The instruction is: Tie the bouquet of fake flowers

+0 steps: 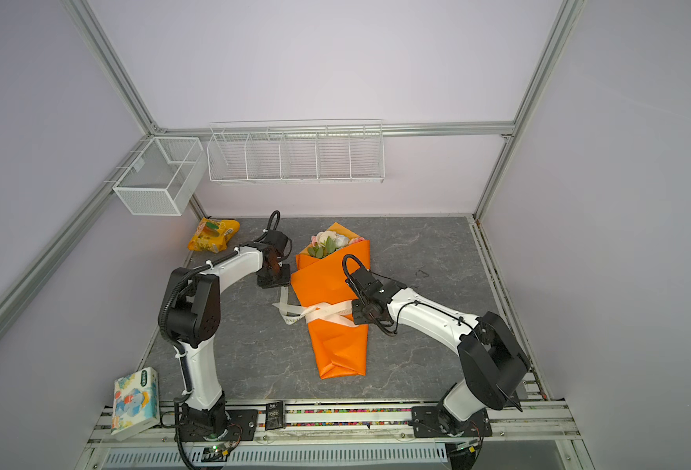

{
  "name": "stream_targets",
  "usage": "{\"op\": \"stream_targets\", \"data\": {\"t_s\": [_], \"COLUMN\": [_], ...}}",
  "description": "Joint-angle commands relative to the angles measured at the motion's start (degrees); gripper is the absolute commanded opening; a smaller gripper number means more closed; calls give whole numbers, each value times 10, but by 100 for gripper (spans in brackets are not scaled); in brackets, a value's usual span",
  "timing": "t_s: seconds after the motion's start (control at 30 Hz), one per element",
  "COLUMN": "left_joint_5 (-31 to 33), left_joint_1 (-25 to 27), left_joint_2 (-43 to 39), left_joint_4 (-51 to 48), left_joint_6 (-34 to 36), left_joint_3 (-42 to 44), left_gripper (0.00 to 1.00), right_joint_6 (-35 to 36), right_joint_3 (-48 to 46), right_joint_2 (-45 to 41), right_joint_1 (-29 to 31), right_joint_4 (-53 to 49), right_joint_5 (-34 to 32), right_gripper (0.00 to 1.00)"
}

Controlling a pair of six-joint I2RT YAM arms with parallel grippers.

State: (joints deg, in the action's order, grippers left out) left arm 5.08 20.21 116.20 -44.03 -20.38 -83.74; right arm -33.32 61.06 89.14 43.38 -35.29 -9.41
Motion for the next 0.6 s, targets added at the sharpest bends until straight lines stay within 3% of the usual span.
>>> {"op": "stream_targets", "data": {"t_s": [0.0,0.17,0.47,0.57], "left_joint_5": [-5,-13,3,14], "left_joint_1": [-2,-2,7,7], "left_joint_2": [20,36,52,38], "left_joint_4": [-27,-21,-25,-29], "left_joint_6": [2,2,8,4], "left_joint_3": [-13,-6,-2,2], "left_gripper": [43,35,0,0], "right_joint_6": [8,12,13,14], "right_joint_3": [15,25,26,25], "right_joint_2": [9,6,-2,-4], "right_joint_1": [-2,-2,-2,-2], "right_joint_4": [-11,-23,-35,-38], "right_joint_5": [2,-5,-16,-21], "right_gripper": [7,7,7,7]}}
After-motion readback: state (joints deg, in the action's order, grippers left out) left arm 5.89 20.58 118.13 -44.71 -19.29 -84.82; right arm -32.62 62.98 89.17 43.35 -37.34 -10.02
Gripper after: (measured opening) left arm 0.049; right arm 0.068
